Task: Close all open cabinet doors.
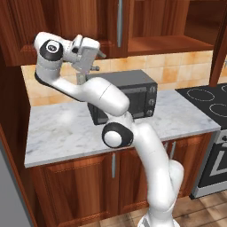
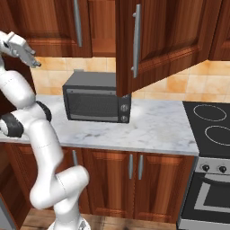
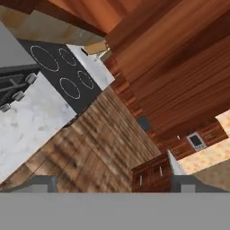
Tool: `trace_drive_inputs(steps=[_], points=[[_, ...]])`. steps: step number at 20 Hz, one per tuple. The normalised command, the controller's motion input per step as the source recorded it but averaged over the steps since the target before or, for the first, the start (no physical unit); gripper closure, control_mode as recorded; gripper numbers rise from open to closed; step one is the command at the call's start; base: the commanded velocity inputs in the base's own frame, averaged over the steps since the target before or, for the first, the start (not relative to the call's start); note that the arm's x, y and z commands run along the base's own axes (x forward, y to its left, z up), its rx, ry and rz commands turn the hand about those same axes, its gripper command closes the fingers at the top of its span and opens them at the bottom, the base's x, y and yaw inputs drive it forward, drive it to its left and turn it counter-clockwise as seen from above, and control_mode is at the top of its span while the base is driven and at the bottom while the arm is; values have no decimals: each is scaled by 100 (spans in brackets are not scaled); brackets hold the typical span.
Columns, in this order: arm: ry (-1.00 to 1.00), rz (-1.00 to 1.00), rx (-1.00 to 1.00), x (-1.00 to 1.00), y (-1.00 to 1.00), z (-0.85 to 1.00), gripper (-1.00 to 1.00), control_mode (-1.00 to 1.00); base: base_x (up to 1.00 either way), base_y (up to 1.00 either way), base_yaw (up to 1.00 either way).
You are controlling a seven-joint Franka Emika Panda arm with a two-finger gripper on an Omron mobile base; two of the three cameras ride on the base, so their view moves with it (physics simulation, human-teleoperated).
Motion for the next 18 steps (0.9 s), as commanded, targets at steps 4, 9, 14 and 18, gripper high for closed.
trace_drive_inputs(steps=[4,9,14,18], points=[[-3,2,-50,-90,-100,-29,-100,-100,0,0,0],[-8,1,-40,-100,-89,-21,-100,-100,0,0,0],[-13,3,-33,-100,-70,-7,-100,-100,0,0,0],[-19,4,-16,-100,-39,49,-100,-100,0,0,0]])
